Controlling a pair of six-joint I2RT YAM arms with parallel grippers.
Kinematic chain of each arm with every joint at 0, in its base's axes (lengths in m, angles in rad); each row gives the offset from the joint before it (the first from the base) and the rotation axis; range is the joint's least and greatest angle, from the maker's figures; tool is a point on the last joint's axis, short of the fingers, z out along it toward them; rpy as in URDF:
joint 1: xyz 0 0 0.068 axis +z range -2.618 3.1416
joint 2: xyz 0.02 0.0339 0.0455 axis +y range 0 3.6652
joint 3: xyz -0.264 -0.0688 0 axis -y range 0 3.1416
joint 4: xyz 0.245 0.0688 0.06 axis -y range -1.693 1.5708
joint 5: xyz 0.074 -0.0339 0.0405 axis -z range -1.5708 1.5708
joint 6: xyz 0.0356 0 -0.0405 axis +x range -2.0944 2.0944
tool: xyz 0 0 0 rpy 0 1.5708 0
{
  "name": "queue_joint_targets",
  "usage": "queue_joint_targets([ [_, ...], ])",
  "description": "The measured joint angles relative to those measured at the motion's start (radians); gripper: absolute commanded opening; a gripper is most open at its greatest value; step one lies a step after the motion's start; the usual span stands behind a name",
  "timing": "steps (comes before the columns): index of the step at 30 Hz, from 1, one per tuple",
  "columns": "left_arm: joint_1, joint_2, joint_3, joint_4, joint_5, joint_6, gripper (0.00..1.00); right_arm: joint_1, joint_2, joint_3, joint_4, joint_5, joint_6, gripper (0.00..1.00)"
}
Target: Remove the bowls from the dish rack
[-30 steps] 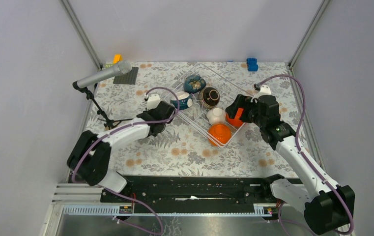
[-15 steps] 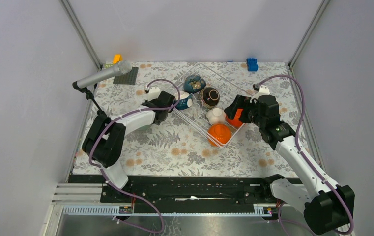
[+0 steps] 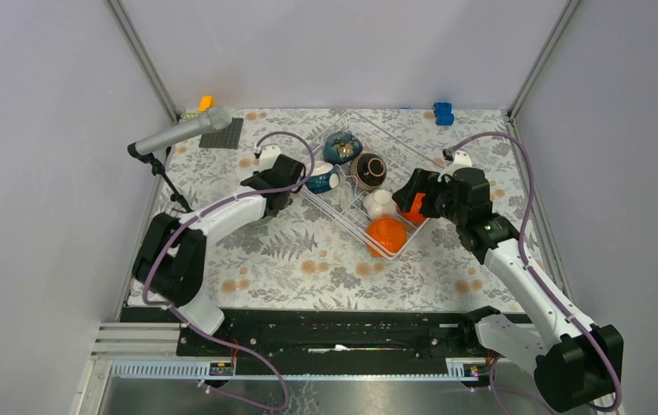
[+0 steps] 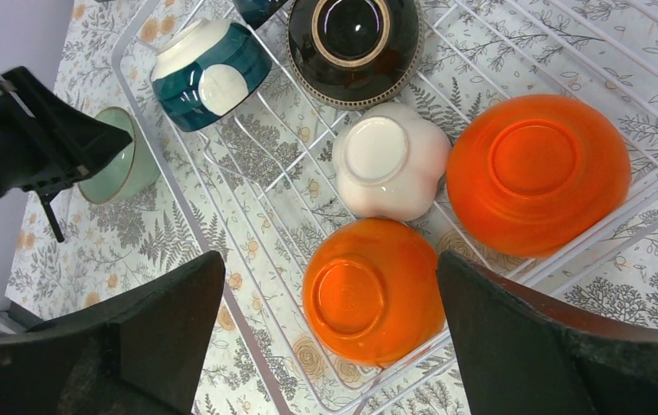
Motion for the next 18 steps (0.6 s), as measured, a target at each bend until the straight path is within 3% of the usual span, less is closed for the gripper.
queue_joint_targets([
  [8, 0.0, -0.231, -0.082, 0.013, 0.179, 0.034, 0.5, 0.0, 0.102, 0.027, -0.015, -0.027, -0.002, 1.0],
  [18, -0.007, -0.477, -0.24, 0.113, 0.534, 0.061, 0.56, 0.003, 0.295, 0.11, -0.028, -0.016, -0.022, 0.94],
])
